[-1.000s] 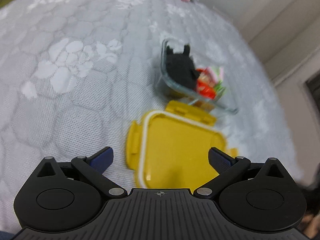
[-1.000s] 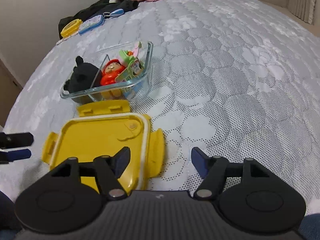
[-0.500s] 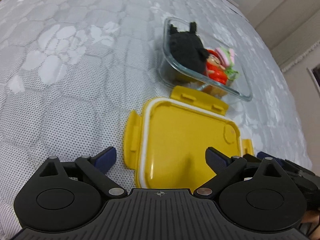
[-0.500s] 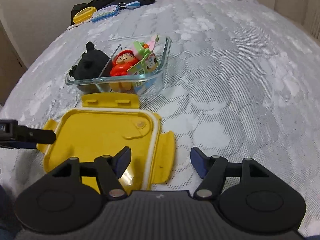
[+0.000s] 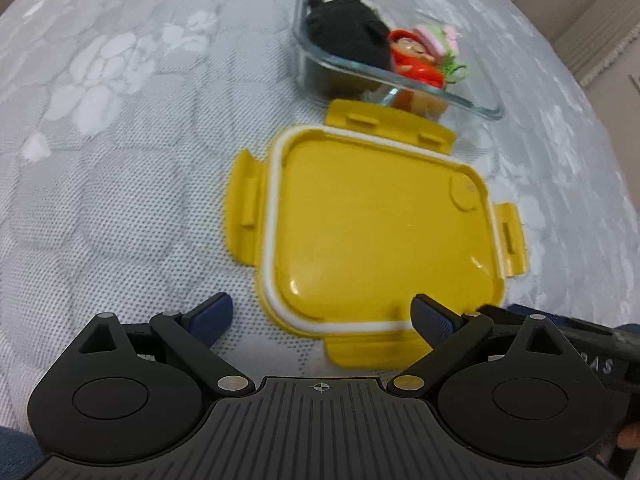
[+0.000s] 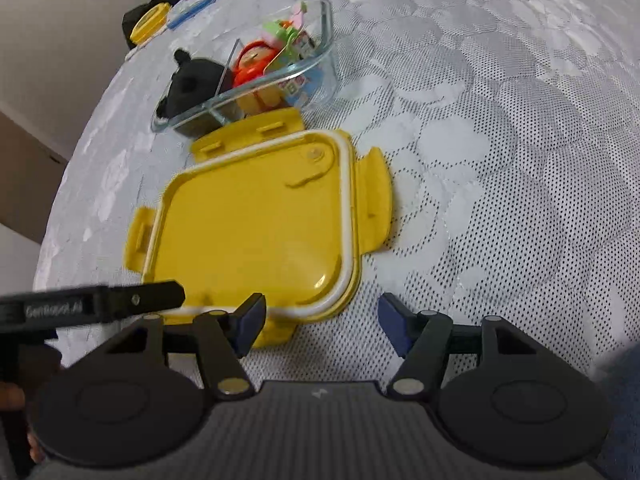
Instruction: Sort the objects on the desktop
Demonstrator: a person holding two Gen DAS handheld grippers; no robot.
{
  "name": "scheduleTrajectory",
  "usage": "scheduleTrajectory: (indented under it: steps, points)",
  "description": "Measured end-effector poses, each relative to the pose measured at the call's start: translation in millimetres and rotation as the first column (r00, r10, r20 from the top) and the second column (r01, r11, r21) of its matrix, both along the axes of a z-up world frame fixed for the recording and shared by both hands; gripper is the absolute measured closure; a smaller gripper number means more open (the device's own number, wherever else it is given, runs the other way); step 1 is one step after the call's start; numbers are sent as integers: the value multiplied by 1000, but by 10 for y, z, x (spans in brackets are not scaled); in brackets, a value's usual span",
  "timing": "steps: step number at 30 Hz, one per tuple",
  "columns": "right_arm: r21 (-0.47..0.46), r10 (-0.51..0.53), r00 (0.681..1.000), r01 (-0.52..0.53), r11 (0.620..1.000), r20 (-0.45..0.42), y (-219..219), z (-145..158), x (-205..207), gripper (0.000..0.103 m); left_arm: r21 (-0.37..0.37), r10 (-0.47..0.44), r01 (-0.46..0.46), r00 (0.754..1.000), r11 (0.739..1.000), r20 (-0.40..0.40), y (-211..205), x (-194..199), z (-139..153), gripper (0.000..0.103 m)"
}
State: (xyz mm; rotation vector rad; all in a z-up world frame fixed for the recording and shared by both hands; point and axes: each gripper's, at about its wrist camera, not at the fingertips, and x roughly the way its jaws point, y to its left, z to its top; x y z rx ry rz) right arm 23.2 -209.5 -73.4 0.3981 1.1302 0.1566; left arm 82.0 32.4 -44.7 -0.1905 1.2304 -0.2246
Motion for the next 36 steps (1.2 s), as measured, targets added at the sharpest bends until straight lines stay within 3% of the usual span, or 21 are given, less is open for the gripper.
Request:
scheduleTrajectory:
  steps: [3, 5, 8, 12, 17, 20, 25, 32, 36]
  points:
    - [30, -23, 1000, 23, 999, -4, -34, -35, 0, 38, 4, -3, 3, 1000, 1000, 3, 4, -11, -9, 9]
    - [35, -22, 1000, 22, 999, 3, -30, -35, 0, 38, 21, -25, 24, 1000, 999, 11, -32, -33, -6, 22]
    - [62, -21, 1000, 20, 998, 17, -30, -42, 8, 50, 35, -49, 48, 998, 998, 27, -70, -60, 11, 23]
    - [108, -63, 998, 61, 992, 13, -106, -36, -1, 53, 3, -31, 31, 999, 1000, 44, -17, -69, 36, 23]
    - [172, -105, 994, 99, 980, 29, -182, 18, -39, 53, -89, 18, -10, 997, 996, 79, 105, -85, 113, 16]
    - [175, -106, 988, 86, 981, 109, -168, 139, -95, 52, -158, 46, -25, 990, 987, 134, 189, -124, 222, 11]
    - [200, -104, 962, 53, 978, 254, -156, 342, -172, 43, -247, 86, -29, 971, 969, 223, 284, -153, 370, 10]
    - [314, -192, 940, 98, 944, 282, -325, 394, -29, 42, -329, 147, -54, 953, 943, 265, 328, -4, 436, 11]
    - [406, -243, 913, 95, 909, 329, -464, 452, 39, 41, -434, 228, -82, 928, 897, 296, 451, 87, 493, 10]
